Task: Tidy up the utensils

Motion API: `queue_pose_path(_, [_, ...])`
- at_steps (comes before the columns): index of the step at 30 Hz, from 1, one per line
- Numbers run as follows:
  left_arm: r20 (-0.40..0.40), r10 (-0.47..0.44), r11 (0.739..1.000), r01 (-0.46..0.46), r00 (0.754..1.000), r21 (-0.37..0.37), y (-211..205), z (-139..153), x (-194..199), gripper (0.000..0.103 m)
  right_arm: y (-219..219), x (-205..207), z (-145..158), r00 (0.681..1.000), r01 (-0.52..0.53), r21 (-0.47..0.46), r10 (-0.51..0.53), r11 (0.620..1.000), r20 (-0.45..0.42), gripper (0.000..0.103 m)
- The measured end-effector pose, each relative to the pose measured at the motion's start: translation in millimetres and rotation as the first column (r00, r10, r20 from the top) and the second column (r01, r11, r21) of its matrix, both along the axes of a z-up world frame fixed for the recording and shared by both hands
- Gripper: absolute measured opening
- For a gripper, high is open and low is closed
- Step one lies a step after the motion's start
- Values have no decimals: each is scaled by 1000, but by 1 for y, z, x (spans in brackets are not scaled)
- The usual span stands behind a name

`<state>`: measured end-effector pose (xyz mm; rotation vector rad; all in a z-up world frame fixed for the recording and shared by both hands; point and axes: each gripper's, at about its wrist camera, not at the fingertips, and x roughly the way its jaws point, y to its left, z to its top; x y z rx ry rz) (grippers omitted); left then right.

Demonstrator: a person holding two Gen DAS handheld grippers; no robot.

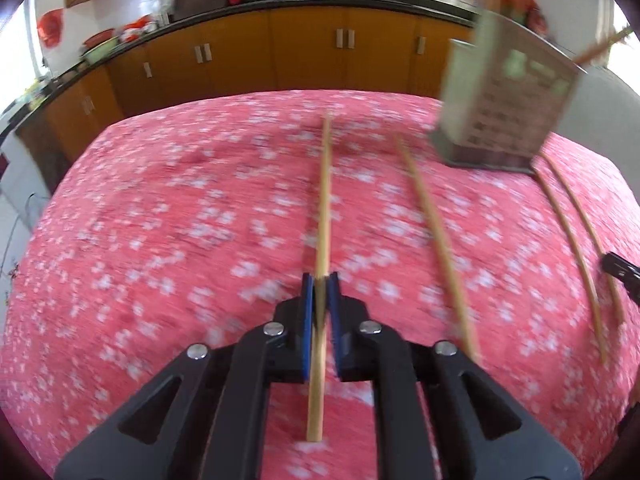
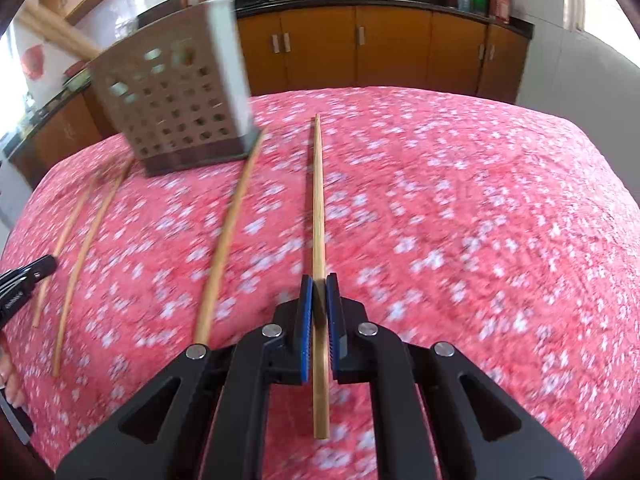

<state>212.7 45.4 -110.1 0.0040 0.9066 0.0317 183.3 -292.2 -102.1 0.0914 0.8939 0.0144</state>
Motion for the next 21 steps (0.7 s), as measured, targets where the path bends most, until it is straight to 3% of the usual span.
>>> queue_pose_path(3, [10,31,1000,-31,999,-5,14,1,6,22,-4,11,0,1000,18,0,-18,1000,-2,8])
queue_pose_path(6, [11,42,999,-41,999,-33,23,0,8,22,-2,14,-4,999,24,-14,-23,1000,22,8])
queue_pose_path(21, [12,44,998,-43,999,-36,21,1,10,22,-4,11,-4,999,23,-8,-23,1000,24,8])
